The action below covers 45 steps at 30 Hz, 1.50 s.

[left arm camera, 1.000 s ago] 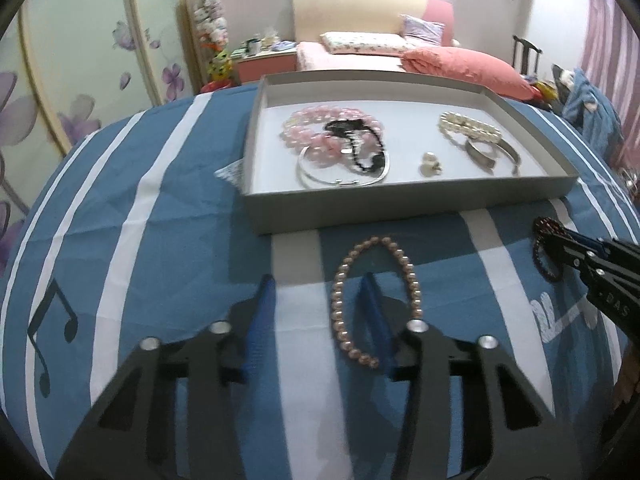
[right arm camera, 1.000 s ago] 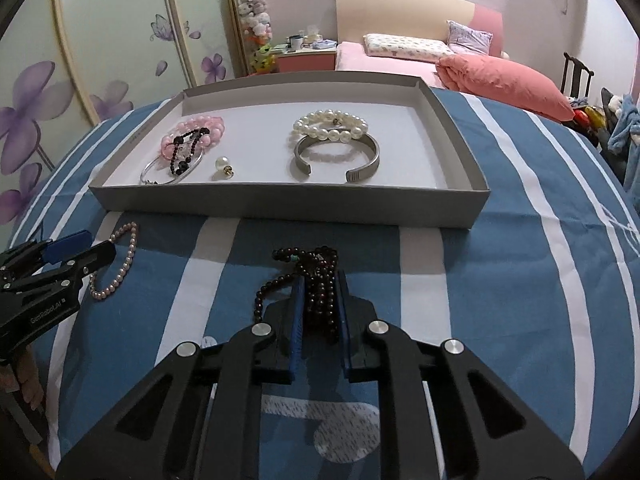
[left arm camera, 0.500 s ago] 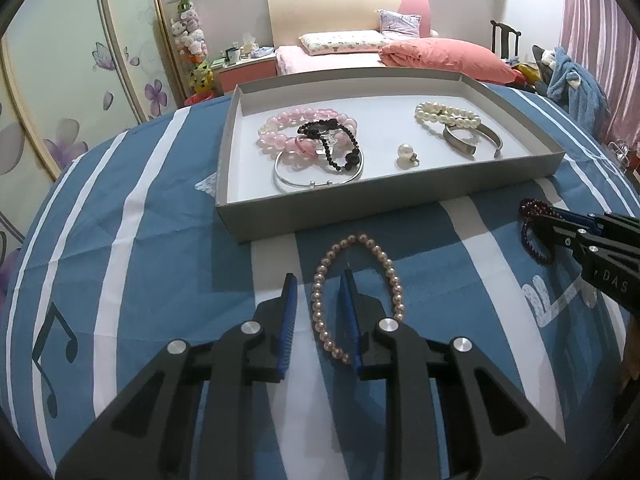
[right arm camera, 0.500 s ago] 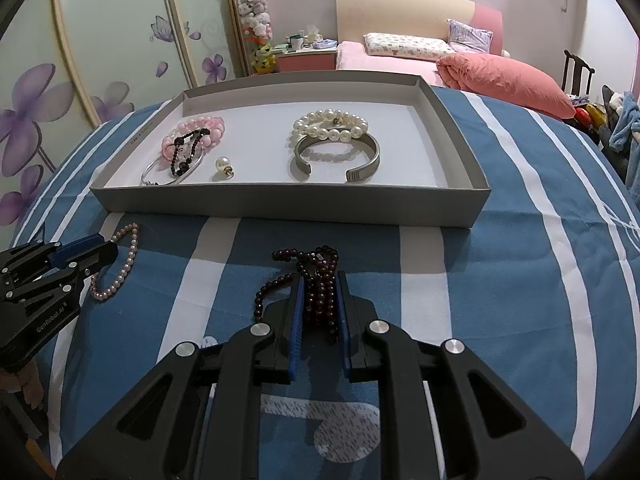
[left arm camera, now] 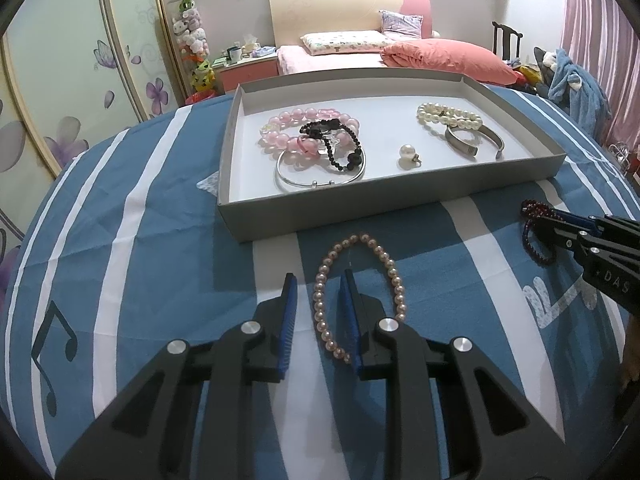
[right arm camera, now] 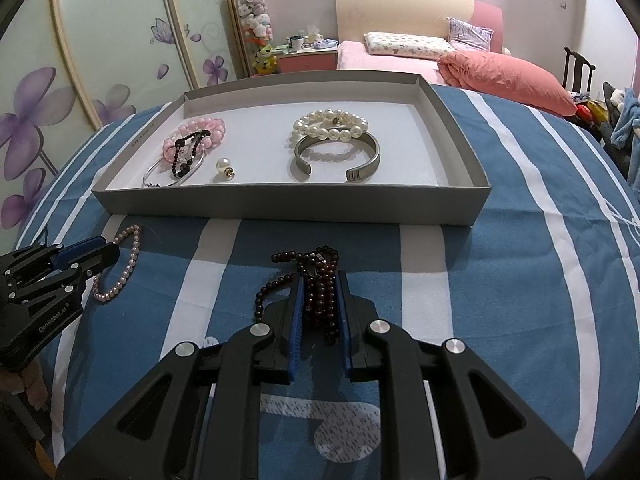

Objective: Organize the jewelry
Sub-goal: 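Grasp and lift the pink pearl necklace with the left tool while the right tool holds the dark beads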

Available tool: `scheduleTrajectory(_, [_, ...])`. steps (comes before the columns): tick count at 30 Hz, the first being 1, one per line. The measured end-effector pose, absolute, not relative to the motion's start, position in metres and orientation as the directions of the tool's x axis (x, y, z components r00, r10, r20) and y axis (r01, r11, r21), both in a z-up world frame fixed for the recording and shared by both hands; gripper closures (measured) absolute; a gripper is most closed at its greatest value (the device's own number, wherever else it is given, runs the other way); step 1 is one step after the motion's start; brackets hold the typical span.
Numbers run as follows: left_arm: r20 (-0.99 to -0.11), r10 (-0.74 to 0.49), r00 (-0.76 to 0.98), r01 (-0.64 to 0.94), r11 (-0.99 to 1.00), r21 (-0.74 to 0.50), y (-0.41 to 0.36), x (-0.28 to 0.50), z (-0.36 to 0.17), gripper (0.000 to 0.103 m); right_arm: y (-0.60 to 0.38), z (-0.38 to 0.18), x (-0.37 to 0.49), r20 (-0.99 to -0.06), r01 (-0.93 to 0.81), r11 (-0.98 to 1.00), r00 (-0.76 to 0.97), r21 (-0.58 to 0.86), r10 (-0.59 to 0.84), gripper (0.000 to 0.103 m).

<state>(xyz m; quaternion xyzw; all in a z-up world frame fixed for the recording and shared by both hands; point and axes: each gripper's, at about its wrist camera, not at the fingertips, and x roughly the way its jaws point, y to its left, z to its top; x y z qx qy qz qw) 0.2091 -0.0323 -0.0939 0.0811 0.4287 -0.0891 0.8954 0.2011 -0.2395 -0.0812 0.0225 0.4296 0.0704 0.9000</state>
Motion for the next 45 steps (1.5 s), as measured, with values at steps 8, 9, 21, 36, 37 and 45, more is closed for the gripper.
scheduleTrajectory(8, [-0.782,-0.089,0.617,0.229,0.971,0.071,-0.032,0.209,-0.094,0.08,-0.239,-0.081,0.201,-0.77,-0.108,0.989,0.621,0.098,0.144,0.086])
scheduleTrajectory(9, [-0.782,-0.089,0.617,0.229,0.971,0.071,-0.032,0.209,-0.094,0.08,-0.239,-0.081,0.201,-0.77,-0.108,0.989,0.621,0.099,0.145,0.086])
scheduleTrajectory(21, [-0.778,-0.07,0.624,0.235,0.967,0.101,-0.037,0.207,-0.094,0.096,-0.242,-0.082,0.201,-0.765,-0.094,0.987,0.624,0.128,0.158,0.088])
scheduleTrajectory(36, [-0.686,-0.29,0.667,0.157,0.955,-0.252,0.017,0.184,-0.062,0.097,-0.261,-0.048,0.178,-0.642,-0.049,0.965,0.738,0.256,0.208,0.09])
scheduleTrajectory(37, [-0.676,-0.298,0.674,0.159,0.952,-0.26,0.017,0.182,-0.06,0.097,-0.261,-0.046,0.176,-0.634,-0.053,0.964,0.744,0.26,0.212,0.09])
scheduleTrajectory(45, [-0.619,-0.306,0.723,0.168,0.947,-0.272,0.009,0.164,-0.043,0.097,-0.255,-0.035,0.165,-0.58,-0.068,0.957,0.783,0.28,0.225,0.09])
